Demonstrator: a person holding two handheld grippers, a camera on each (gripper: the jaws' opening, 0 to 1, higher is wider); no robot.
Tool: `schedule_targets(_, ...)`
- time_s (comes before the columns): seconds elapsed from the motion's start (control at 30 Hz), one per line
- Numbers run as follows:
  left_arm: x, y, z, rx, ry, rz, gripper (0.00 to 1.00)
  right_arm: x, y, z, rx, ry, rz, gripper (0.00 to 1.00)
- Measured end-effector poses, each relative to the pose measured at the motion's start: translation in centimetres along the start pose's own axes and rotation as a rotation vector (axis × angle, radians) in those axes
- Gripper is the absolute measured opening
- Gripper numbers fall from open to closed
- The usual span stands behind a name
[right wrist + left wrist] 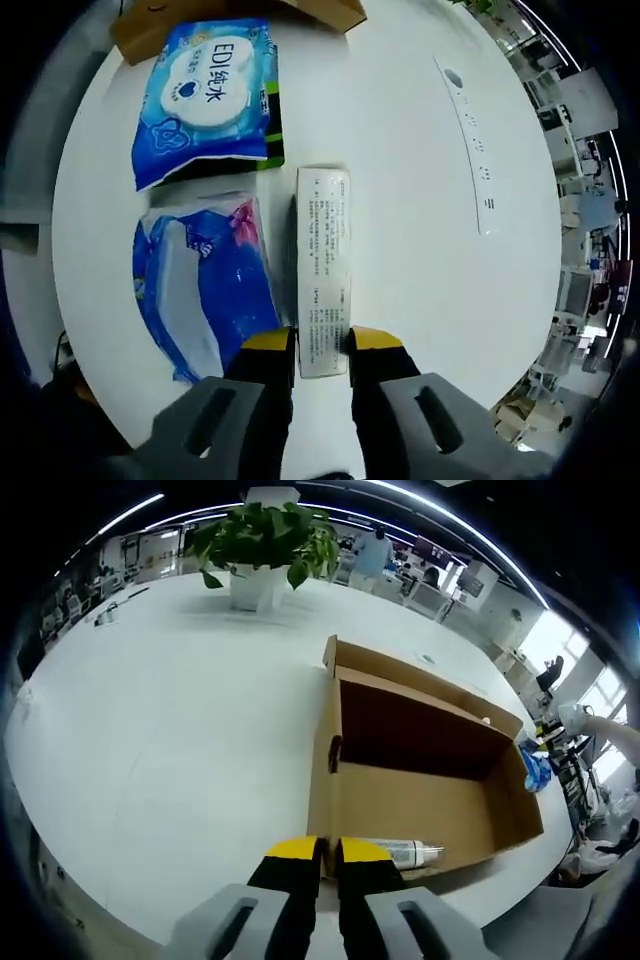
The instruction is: Operate the shoe box by opening the lid, removing the specified soft item, and placing it in the target area until the item is outside and the box remains undamaged.
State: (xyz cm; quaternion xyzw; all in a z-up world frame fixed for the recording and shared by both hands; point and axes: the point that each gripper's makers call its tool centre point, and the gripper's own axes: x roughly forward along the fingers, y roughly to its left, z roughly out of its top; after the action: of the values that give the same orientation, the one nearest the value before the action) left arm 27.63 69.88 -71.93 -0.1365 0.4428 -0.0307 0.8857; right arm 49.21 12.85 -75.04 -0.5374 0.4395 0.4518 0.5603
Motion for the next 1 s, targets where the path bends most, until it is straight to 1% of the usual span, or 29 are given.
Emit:
schedule_targets(0.07,0.0,0.0,0.0,0.001,0.001,0.000,0.05,0.0,0.0,0.0,0.015,-0.004,0.001,0.19)
schedule_targets(0.27,0.0,-0.1,0.0,0.002,0.003,0.000,0.05,0.5,-0.2,-0.1,0.025,-0.017,-0.016,0.20)
schedule_targets(0.43,0.0,-0.1,0.0,0.003,0.006,0.001,0.05,0.9,-0.3,-0.3,0.028,-0.013,-0.017,0.21)
schedule_targets(0.5,0.0,-0.1,0.0,0.004,0.007,0.001,0.05,1.0,-0.1,-0.2,0.011,-0.012,-0.006,0.20)
schedule_targets(0.67,0.0,-0.1,0.0,0.003,0.005,0.002,0.05,1.1,0.4,-0.2,0.018,-0.019,0.023,0.18)
schedule_targets(1.0,0.0,-0.1,0.0,0.004,0.007,0.001,0.05,0.9,0.8,-0.4,0.004,-0.020,0.032,0.18)
